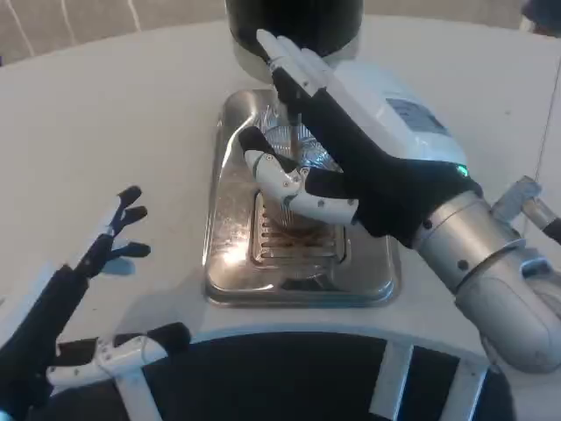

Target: Grasp the cup under the faucet to collect the drink, then remove the cup.

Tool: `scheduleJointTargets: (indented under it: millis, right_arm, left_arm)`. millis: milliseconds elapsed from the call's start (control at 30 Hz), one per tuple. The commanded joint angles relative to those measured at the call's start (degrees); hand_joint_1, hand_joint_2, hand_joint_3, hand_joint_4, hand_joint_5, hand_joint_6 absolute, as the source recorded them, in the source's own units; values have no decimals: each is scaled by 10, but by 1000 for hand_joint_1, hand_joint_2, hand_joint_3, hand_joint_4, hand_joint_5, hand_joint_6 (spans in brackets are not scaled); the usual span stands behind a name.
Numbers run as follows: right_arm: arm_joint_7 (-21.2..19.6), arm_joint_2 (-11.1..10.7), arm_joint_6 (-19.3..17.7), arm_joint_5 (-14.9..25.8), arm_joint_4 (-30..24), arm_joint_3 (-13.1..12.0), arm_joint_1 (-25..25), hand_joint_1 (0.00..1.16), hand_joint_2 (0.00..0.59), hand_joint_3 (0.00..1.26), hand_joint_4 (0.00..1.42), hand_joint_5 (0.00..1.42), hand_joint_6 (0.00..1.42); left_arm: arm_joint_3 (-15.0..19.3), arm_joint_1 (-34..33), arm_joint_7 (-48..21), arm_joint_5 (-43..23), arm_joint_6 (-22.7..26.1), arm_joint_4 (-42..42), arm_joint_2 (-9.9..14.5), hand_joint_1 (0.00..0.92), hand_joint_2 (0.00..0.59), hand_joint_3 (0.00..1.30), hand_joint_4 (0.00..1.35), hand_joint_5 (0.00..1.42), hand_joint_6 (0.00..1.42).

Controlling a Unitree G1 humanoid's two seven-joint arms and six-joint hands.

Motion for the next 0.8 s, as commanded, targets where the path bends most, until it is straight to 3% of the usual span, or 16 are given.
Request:
scheduleJointTargets:
  millis: [33, 300, 800]
  right_arm:
    - [24, 8, -11, 8, -14, 14, 12, 344, 567, 0, 0, 0, 0]
    - [29, 7, -11, 7, -19, 10, 19, 341, 567, 0, 0, 0, 0]
    - [37, 9, -9, 2, -25, 5, 25, 339, 567, 0, 0, 0, 0]
  left_arm:
    - [-2, -14, 15, 23, 17, -6, -23, 394, 49, 0, 28, 268, 302]
    - [-25, -74, 33, 51, 31, 16, -64, 393, 43, 0, 23, 268, 255]
    - [-54, -143, 37, 63, 20, 87, -84, 388, 40, 0, 14, 246, 224]
